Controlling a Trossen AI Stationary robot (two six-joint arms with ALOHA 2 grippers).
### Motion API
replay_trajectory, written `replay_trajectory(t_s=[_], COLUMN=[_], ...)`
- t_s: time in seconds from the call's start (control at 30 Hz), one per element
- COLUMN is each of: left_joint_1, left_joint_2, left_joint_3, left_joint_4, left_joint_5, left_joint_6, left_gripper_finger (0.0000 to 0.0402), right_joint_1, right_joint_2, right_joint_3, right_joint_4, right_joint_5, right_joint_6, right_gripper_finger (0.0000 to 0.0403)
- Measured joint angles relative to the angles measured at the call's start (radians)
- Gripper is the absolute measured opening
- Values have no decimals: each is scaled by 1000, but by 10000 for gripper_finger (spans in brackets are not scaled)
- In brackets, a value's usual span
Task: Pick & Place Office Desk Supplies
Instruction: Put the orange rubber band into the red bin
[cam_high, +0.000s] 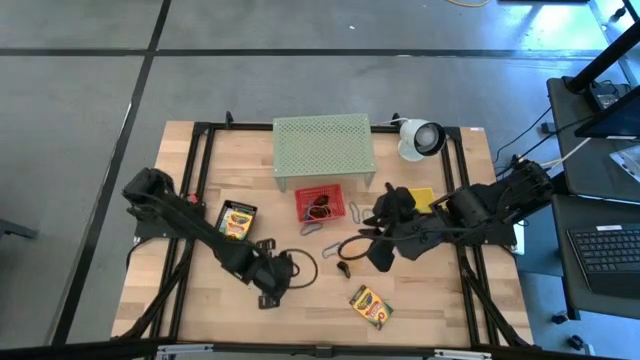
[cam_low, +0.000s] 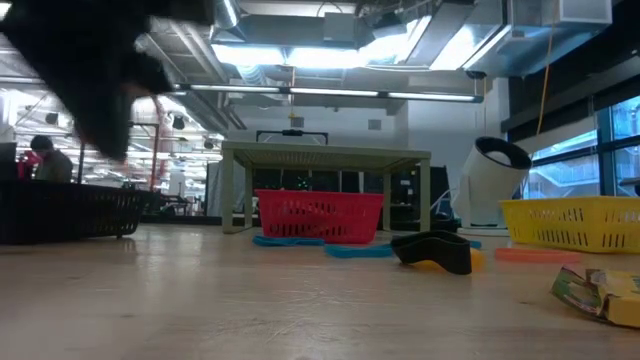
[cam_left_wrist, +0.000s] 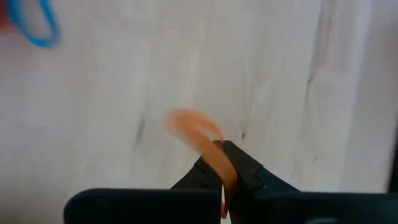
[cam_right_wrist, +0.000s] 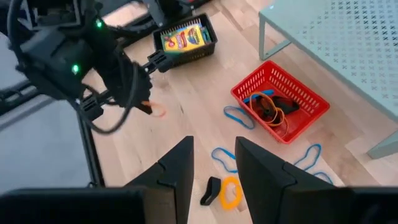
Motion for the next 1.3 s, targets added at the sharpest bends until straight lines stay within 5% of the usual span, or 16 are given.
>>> replay_trajectory(t_s=[0.23, 0.47, 0.83, 1.3], left_joint_1=[114, 311, 590, 660], left_joint_2=[-153, -206, -118, 32], left_joint_3=[1, 2, 3, 3], left_joint_4=[-45, -16, 157, 274], left_joint_5=[-112, -118, 98, 251], left_joint_6=[16, 118, 286, 315], left_gripper_finger=[1, 1, 1, 1], right_joint_1=[32, 54, 57, 57], right_joint_2=[-66, -110, -112, -112], right_joint_3=[0, 0, 0, 0], right_joint_4=[-38, -70, -103, -108], right_joint_5=[90, 141, 156, 208], right_joint_6=[39, 57, 58, 59], right_gripper_finger=[119, 119, 119, 119])
